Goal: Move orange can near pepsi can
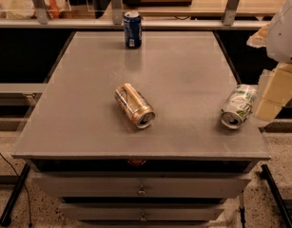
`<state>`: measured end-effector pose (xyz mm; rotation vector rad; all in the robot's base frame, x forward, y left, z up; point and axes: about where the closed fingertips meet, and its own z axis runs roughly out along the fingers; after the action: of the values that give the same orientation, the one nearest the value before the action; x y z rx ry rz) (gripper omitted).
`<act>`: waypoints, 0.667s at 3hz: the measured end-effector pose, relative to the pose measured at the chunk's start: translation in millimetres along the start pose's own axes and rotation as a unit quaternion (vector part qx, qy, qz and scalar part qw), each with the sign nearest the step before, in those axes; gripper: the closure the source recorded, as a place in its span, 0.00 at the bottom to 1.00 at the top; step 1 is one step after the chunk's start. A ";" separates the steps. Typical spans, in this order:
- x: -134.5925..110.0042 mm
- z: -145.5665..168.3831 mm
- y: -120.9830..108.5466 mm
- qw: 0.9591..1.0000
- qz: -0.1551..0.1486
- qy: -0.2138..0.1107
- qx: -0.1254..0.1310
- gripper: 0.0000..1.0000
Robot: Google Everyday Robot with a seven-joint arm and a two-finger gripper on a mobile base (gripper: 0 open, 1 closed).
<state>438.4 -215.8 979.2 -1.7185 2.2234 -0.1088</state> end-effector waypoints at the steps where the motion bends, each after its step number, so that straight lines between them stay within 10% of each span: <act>1: 0.0 0.0 0.0 1.000 0.000 0.000 0.000 0.00; 2: -7.5 0.6 1.0 1.000 0.017 -0.008 -0.003 0.00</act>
Offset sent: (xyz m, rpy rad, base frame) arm 0.0023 0.0181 -0.0037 0.0711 0.0395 -0.0708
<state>439.3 -208.4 980.0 -1.6768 2.2428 -0.0792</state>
